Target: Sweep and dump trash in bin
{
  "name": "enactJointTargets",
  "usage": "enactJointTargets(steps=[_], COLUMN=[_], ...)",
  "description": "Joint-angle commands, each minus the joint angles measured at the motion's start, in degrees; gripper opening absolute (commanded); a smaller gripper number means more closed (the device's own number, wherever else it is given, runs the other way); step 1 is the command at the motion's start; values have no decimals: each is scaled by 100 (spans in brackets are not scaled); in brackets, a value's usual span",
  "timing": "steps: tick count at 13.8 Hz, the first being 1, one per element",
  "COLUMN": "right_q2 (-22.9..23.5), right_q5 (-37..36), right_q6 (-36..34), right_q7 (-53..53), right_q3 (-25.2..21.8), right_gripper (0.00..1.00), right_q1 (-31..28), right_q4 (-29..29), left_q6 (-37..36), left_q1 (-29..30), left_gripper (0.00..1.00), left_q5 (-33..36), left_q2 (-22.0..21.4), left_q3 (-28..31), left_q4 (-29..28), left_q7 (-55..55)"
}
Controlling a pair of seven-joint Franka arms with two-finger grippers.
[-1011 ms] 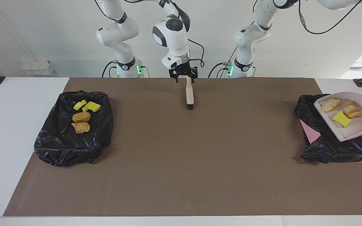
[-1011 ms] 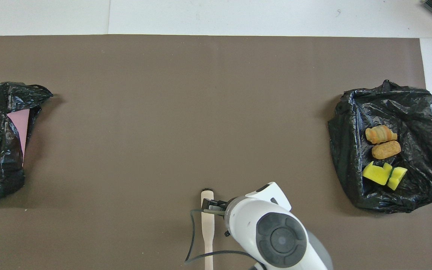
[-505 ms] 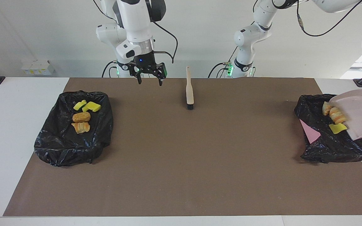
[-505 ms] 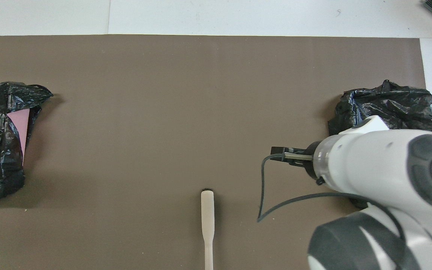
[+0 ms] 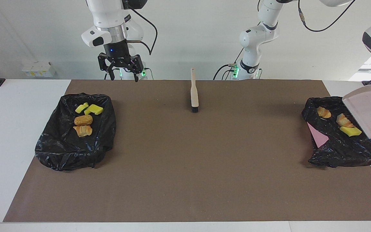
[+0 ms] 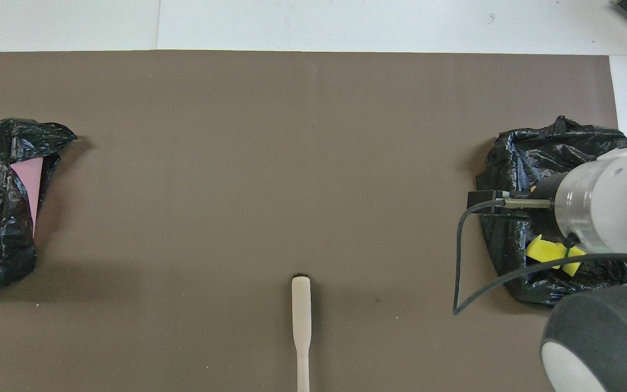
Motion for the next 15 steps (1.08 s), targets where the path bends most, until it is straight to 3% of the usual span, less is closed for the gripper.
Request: enactJointTargets(steps=[1,8,11,15], right_q2=[236,262,543,736], right_q5=[-153,-162,-197,-302], right_q6=[-314,-454,-770,-1069], right_q7=[-190,-190,-207,-522], right_q3=[100,92,65,-618], right_gripper=[100,100,100,100], right_q1=[-228,-246,-246,262], right_q4=[406,546,1020,1285], left_q6=[-852,-2726,-3008,-2782], left_q1=[-641,-1836,-2390,-3041], left_gripper=[0,0,0,0], left_q5=[-12,-1900,-2770,-4421], left_q2=[-354,-477,-503,-512], left_q3=[31,4,4,4], left_q4=[-224,-224,-224,-233], left_q7=[-649,-3740,-5498,-8090])
